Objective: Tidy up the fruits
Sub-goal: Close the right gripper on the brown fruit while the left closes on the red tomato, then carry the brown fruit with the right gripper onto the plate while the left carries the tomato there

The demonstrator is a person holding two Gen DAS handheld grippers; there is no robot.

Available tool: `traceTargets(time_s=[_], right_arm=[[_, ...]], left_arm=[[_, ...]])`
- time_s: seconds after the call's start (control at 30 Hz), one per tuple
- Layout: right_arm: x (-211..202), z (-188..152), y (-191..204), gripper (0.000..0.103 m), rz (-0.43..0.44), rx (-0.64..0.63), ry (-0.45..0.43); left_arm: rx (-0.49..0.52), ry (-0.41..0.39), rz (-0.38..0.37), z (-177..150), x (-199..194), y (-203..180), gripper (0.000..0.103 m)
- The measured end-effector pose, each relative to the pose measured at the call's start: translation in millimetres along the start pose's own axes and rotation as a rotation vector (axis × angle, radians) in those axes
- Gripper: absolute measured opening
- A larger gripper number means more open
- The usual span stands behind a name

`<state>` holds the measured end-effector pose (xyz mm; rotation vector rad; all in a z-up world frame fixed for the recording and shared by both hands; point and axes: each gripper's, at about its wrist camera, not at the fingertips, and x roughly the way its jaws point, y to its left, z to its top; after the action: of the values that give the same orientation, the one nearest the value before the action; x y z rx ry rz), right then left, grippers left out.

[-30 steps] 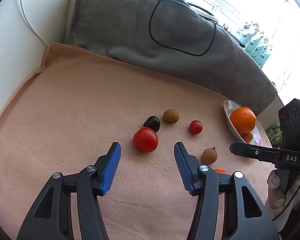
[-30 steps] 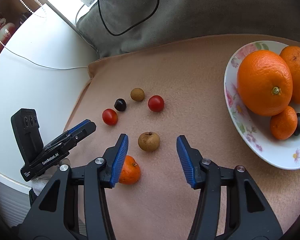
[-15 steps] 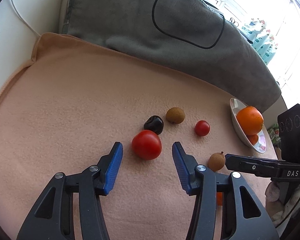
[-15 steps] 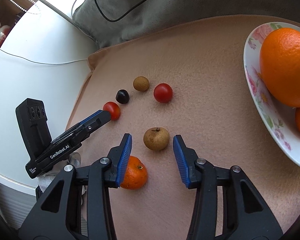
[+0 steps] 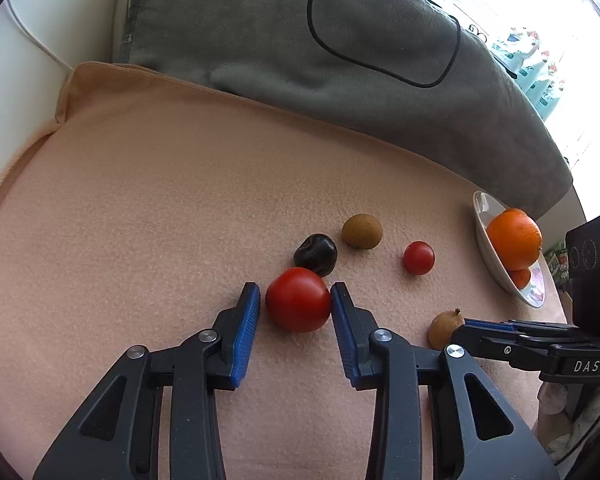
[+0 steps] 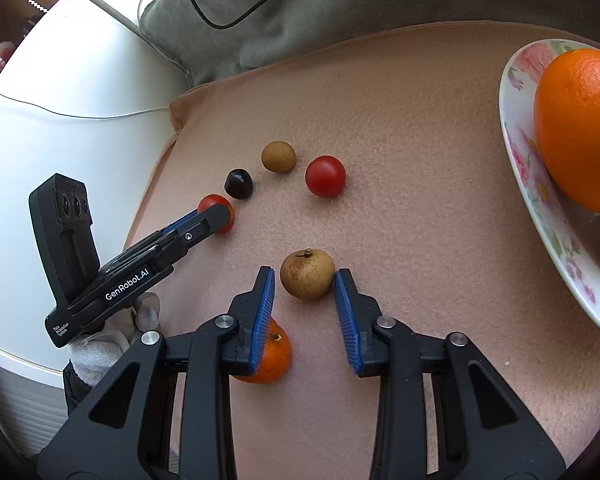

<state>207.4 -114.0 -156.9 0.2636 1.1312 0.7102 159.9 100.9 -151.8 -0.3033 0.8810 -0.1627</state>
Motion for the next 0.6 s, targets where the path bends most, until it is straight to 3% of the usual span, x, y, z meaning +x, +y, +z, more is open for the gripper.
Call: traceTargets(time_s=[0.6], right_arm=[[-22,-8,9,0.028,-0.056,-0.067,-0.065]], left_arm=[[0.000,-0.031,-0.017,-2,-15,-9,0.031]])
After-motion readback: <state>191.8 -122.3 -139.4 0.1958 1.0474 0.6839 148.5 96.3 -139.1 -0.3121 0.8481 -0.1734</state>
